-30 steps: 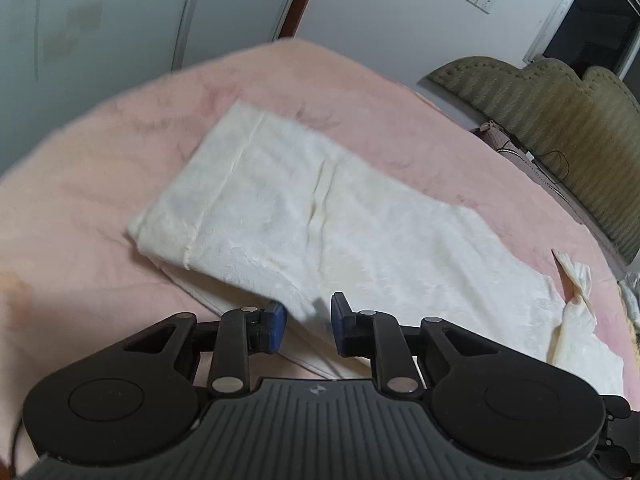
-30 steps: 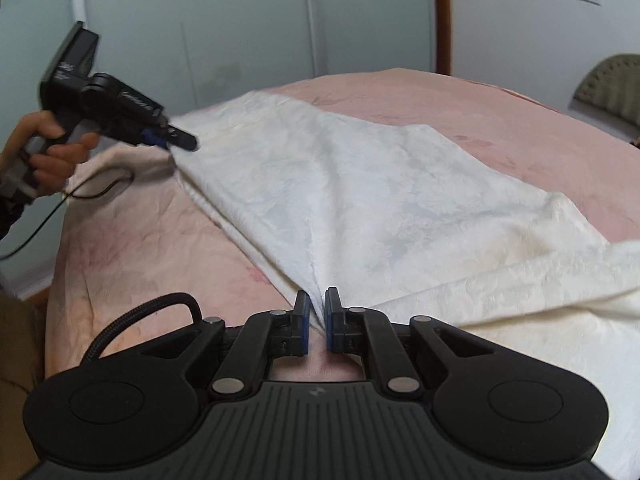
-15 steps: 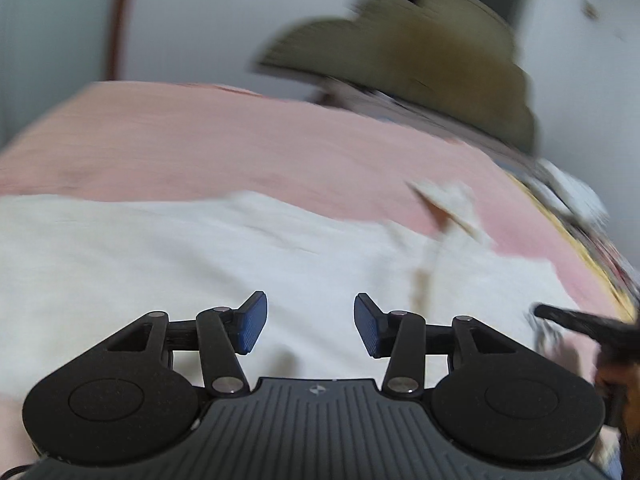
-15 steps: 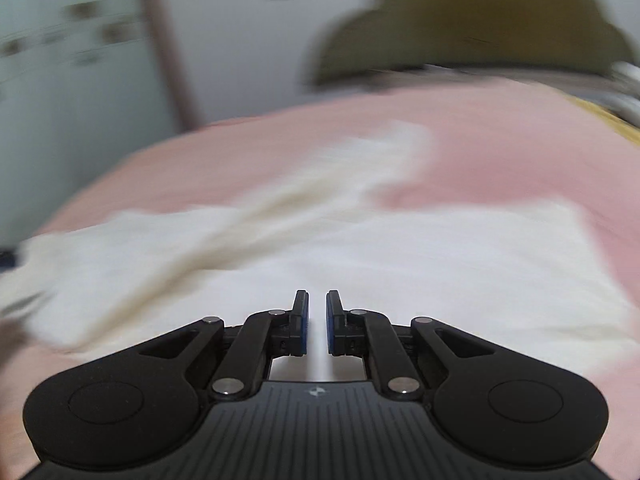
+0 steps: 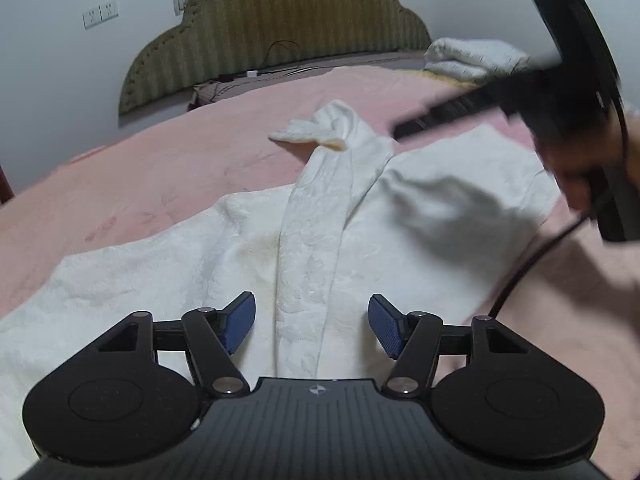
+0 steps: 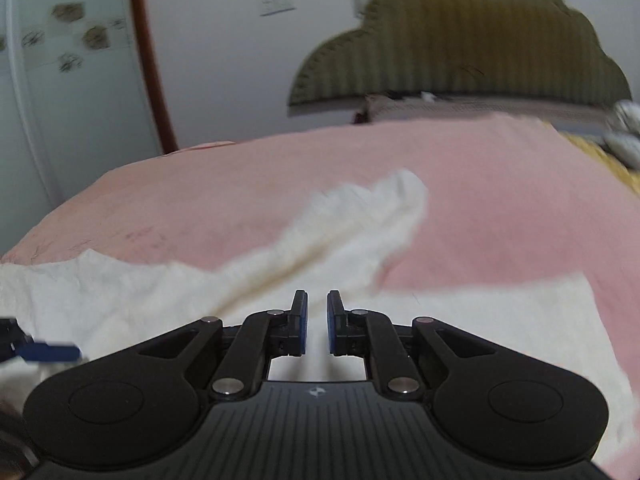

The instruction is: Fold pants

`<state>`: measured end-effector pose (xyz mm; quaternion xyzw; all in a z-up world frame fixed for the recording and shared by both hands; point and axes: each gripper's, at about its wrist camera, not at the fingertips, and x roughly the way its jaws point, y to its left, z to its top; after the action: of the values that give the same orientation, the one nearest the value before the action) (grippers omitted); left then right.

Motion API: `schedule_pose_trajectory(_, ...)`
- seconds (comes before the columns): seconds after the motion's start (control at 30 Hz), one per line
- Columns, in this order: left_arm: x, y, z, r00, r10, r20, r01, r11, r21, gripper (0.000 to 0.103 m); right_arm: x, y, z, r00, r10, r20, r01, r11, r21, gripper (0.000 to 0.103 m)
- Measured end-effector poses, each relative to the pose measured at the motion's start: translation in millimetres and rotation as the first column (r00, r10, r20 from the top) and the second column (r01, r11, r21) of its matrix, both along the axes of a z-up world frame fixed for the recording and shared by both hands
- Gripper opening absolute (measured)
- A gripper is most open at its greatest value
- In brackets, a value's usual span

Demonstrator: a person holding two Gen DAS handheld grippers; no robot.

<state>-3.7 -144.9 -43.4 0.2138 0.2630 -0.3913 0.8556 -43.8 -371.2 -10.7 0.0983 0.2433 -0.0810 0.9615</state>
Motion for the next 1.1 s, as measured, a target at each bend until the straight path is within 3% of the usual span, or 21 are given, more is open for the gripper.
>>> schedule_pose_trajectory(0.07, 0.4, -6.0, -8.1, 0.999, 0.017, 0.030, -0.017, 1.000, 0.014, 0.066, 37.4, 8.7, 8.4, 1.000, 0.026, -0.013, -0.027, 0.998, -0.061, 0.026)
schedule_pose_trajectory(0.13, 0.3, -7.5, -13.8, 0.999, 0.021, 0.042, -0.022, 1.000, 0.004, 0.066, 73.1, 13.2, 11.1, 0.998, 0.039, -0.050, -0.044, 0.993, -0.110, 0.058)
schedule_pose_trajectory(0.17, 0.3, -8.0, -15.5, 0.999, 0.021, 0.047, -0.021, 1.000, -0.002, 0.066, 90.9, 15.2, 9.6, 0.997, 0.038, -0.067, -0.048, 0.988, -0.145, 0.060)
schedule_pose_trajectory(0.37, 0.4, -6.9, -22.8, 0.998, 0.022, 0.056, -0.020, 0.999, -0.033, 0.071, 179.7, 18.5, -16.3, 0.971, -0.058, -0.231, -0.044, 0.910, -0.413, 0.060)
schedule_pose_trajectory(0.5, 6.9, 2.2, -24.5, 1.000, 0.026, 0.001, -0.026, 0.998, -0.063, 0.076, 209.5, 13.8, -38.1, 0.946, -0.092, -0.310, -0.074, 0.871, -0.486, 0.058)
schedule_pose_trajectory(0.57, 13.0, 5.9, -23.7, 0.999, 0.027, -0.038, -0.030, 0.996, -0.085, 0.077, 213.9, 12.4, -38.5, 0.947, -0.107, -0.304, -0.068, 0.855, -0.514, 0.044)
schedule_pose_trajectory(0.63, 16.2, 6.9, -23.1, 0.998, 0.027, -0.056, -0.032, 0.995, -0.096, 0.077, 212.1, 9.3, -35.8, 0.953, -0.123, -0.276, -0.039, 0.856, -0.516, 0.024)
schedule_pose_trajectory(0.7, 13.9, 5.5, -22.9, 0.999, 0.026, -0.042, -0.030, 0.996, -0.088, 0.077, 203.7, -2.2, -28.6, 0.963, -0.125, -0.237, 0.010, 0.901, -0.434, 0.018)
schedule_pose_trajectory(0.77, 9.0, 3.8, -21.2, 1.000, 0.028, -0.010, -0.029, 0.997, -0.073, 0.077, 186.9, -24.5, -19.4, 0.975, -0.135, -0.175, 0.087, 0.963, -0.256, 0.015)
schedule_pose_trajectory(0.83, 1.8, 1.3, -19.9, 0.999, 0.032, 0.043, -0.029, 0.998, -0.050, 0.077, 166.3, -49.3, -14.4, 0.982, -0.156, -0.107, 0.151, 0.987, -0.053, 0.014)
schedule_pose_trajectory(0.9, -4.3, -2.8, -18.6, 0.995, 0.022, 0.099, -0.020, 1.000, -0.020, 0.075, 141.1, -73.9, -12.4, 0.980, -0.192, -0.045, 0.196, 0.971, 0.136, 0.014)
schedule_pose_trajectory(0.97, -9.0, -6.5, -18.3, 0.991, 0.015, 0.132, -0.015, 1.000, 0.002, 0.075, 111.6, -96.4, -13.7, 0.972, -0.234, 0.008, 0.222, 0.932, 0.287, 0.012)
schedule_pose_trajectory(1.1, -12.6, -14.0, -17.8, 0.989, -0.001, 0.149, -0.003, 1.000, 0.022, 0.071, 59.8, -129.7, -23.8, 0.951, -0.305, 0.055, 0.247, 0.853, 0.459, 0.011)
